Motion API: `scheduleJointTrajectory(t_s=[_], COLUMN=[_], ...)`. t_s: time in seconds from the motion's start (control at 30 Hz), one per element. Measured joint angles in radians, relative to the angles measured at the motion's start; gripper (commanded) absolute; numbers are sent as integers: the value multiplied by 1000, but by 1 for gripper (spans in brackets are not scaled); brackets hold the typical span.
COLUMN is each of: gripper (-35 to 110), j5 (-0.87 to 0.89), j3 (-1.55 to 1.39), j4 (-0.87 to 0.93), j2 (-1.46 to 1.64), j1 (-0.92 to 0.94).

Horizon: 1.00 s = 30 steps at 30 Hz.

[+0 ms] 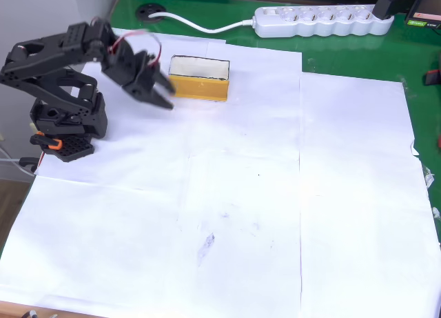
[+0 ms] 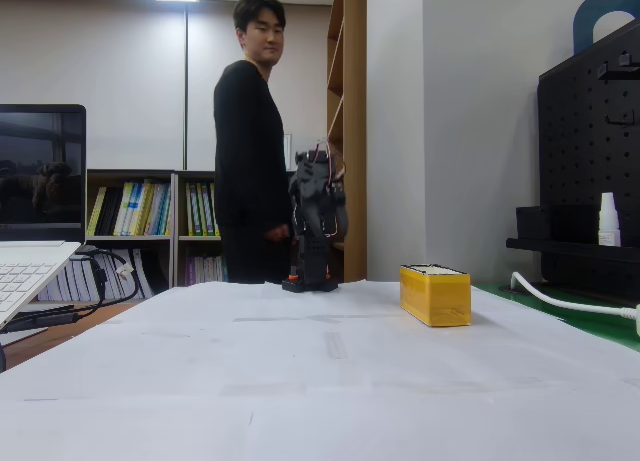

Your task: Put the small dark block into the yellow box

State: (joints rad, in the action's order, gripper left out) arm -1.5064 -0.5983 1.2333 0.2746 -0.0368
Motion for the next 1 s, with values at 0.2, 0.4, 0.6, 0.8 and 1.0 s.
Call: scheduleJointTrajectory(t_s=[0.2,0.4,0.6,0.8,1.0], gripper=[0,0,0,0,0], j5=[-37,-77,-106,-67,-64], j3=[262,402,506,509,508], j4=[29,123,120,170,181], j2=[-183,-296,-370,-433,-446], j1=[20,5,5,5,6])
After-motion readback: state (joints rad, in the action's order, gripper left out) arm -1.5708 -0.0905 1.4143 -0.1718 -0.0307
